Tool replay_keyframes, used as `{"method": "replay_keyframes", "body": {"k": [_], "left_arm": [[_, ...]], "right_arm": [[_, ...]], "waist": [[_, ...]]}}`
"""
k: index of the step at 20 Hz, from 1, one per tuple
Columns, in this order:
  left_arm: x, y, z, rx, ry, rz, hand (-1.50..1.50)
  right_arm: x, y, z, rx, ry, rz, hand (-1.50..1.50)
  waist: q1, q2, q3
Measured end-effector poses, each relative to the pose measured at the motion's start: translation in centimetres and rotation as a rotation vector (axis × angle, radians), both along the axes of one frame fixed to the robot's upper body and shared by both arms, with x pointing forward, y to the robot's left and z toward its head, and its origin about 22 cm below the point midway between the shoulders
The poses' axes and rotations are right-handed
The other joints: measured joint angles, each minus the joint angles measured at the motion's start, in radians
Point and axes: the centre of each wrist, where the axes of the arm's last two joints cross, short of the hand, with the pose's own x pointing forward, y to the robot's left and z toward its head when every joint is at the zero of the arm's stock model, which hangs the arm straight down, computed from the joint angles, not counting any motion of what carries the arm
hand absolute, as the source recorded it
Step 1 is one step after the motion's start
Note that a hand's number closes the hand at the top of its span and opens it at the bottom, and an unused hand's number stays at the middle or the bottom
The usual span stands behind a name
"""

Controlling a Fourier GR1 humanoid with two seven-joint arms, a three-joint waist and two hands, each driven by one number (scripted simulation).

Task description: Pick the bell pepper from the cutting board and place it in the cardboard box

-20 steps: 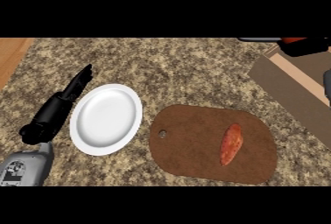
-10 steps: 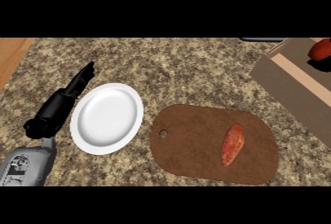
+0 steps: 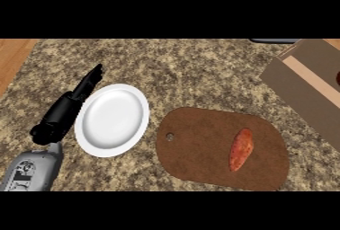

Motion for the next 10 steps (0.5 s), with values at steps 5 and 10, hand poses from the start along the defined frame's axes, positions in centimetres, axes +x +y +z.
{"method": "replay_keyframes", "body": {"k": [5,10], "left_arm": [[0.1,1.0,0.1,0.005,-0.002,-0.004,0.0],[-0.1,1.1,-0.2,0.002,0.002,0.009,0.0]], "right_arm": [[-0.6,-1.2,-0.6,0.094,0.016,0.115,-1.5],[-0.4,-1.6,0.6,0.321,-0.247,0.173,-1.5]], "waist": [[-0.001,-0.001,0.0],[-0.01,-0.006,0.002]]}}
